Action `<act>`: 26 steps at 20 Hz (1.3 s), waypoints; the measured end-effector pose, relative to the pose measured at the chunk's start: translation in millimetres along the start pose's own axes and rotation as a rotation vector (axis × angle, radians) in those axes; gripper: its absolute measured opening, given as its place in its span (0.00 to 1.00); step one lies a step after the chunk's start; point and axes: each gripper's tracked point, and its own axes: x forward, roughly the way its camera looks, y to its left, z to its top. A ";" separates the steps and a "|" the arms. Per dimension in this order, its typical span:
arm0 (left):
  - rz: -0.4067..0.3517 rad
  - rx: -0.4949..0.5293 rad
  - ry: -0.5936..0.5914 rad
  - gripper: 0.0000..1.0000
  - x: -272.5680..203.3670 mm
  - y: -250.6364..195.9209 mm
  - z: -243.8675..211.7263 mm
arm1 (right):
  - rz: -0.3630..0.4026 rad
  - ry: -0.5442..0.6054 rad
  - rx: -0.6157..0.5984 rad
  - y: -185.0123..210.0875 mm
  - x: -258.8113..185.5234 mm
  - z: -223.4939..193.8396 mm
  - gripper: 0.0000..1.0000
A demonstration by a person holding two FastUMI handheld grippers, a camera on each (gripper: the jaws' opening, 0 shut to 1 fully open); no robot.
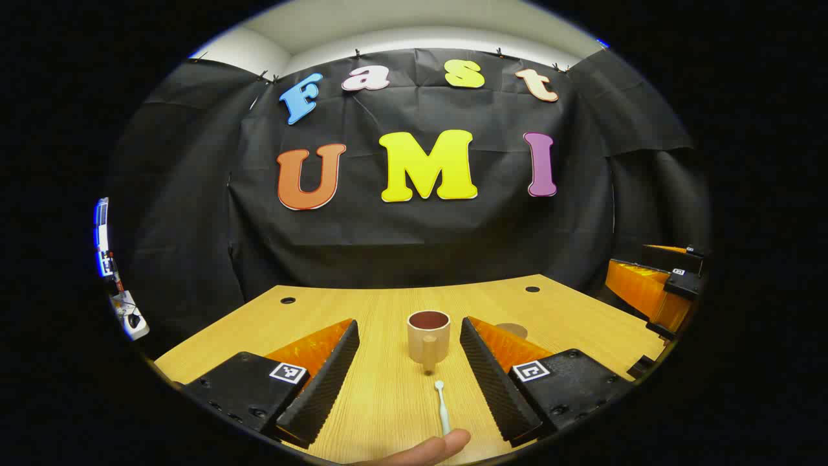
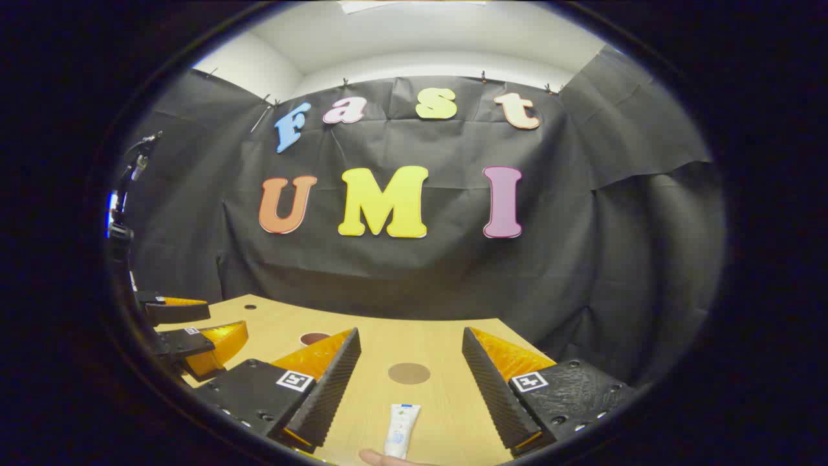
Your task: Put the toothbrush and toothpaste on the desktop into the cup, then pick up the cup and place it on the coaster on the desktop.
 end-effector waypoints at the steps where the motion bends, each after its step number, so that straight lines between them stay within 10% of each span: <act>1: -0.001 0.002 -0.001 0.99 -0.4 -1.5 -0.3 | 0.003 0.007 0.004 -0.5 0.4 -4.0 0.95; 13: -0.012 -0.026 0.071 0.99 8.8 -5.6 -24.4 | -0.002 0.047 0.032 -11.3 5.6 -22.5 0.95; 26: -0.057 -0.053 0.512 1.00 26.0 -30.9 -175.1 | 0.025 0.209 0.076 -18.8 18.5 -91.6 0.98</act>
